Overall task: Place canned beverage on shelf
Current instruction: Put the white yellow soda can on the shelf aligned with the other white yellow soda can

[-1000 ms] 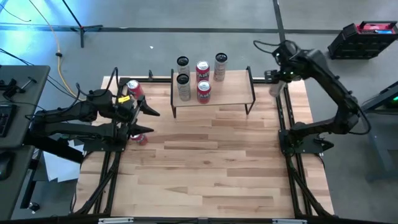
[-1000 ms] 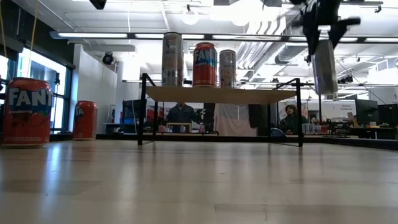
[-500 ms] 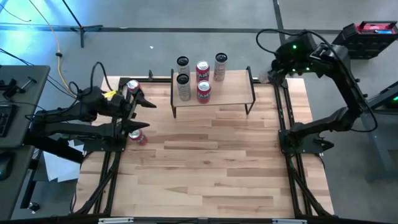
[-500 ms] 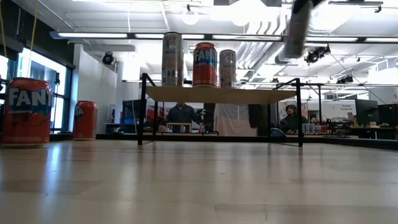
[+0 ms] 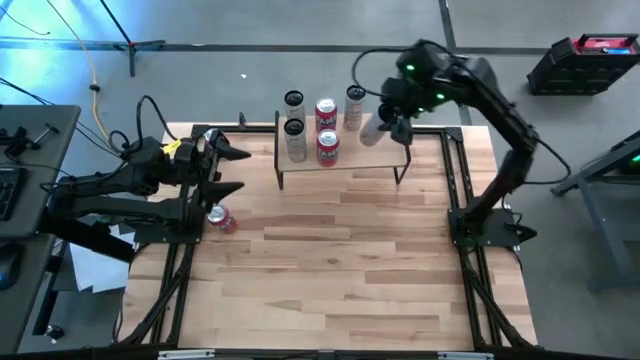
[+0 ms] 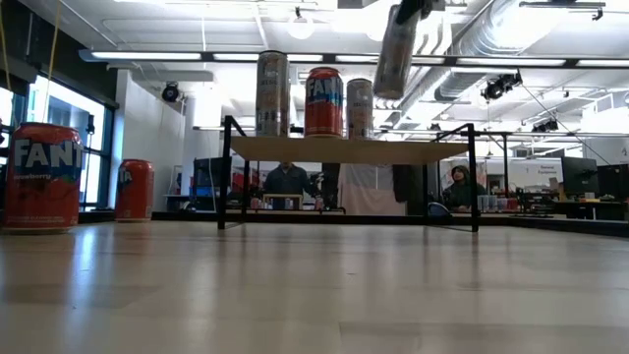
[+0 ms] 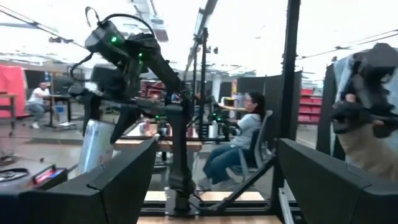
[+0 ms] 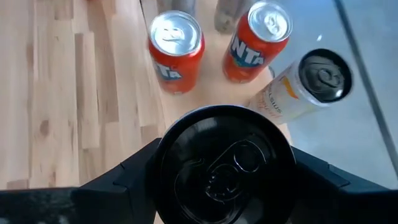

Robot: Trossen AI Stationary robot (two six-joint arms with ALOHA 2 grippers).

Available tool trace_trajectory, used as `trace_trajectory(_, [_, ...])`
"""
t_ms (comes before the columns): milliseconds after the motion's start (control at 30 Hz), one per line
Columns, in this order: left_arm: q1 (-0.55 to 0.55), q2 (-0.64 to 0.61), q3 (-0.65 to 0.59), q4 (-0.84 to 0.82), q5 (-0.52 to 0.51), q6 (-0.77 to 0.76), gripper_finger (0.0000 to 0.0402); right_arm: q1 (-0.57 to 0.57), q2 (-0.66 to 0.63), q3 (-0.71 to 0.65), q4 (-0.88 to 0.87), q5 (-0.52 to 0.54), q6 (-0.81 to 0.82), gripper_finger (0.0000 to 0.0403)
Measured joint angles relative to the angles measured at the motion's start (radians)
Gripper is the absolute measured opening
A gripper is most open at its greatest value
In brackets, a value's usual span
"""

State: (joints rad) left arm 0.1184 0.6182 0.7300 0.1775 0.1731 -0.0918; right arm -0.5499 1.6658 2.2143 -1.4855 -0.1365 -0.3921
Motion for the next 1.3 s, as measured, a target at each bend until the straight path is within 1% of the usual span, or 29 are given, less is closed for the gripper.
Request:
trace_trajectory(200, [0.000, 0.000, 0.000, -0.001, -0.012, 0.073, 0.0328, -0.006, 0.129, 0.062, -0.051, -0.029, -0.014, 0.0249])
trace_trajectory(333, [0.000, 0.000, 0.000, -0.012, -0.012, 0.095, 0.0328, -0.006, 0.163, 0.077, -0.049, -0.050, -0.012, 0.0249])
trace_trajectory(500, [0.000, 0.002, 0.000, -0.074, -0.031, 0.097, 0.0328, 0.007, 0.204, 0.077, -0.050, -0.052, -0.006, 0.0249])
trace_trajectory(667, [0.000, 0.015, 0.000, -0.087, -0.034, 0.097, 0.0328, 0.014, 0.226, 0.077, -0.048, -0.036, 0.025, 0.0249])
trace_trajectory(1000, [0.000, 0.043, 0.001, -0.086, -0.035, 0.104, 0.0328, 0.024, 0.254, 0.077, -0.045, -0.038, 0.006, 0.0249])
trace_trajectory(1300, [0.000, 0.043, 0.001, -0.087, -0.035, 0.104, 0.0328, 0.035, 0.255, 0.067, -0.038, -0.040, -0.001, 0.0249])
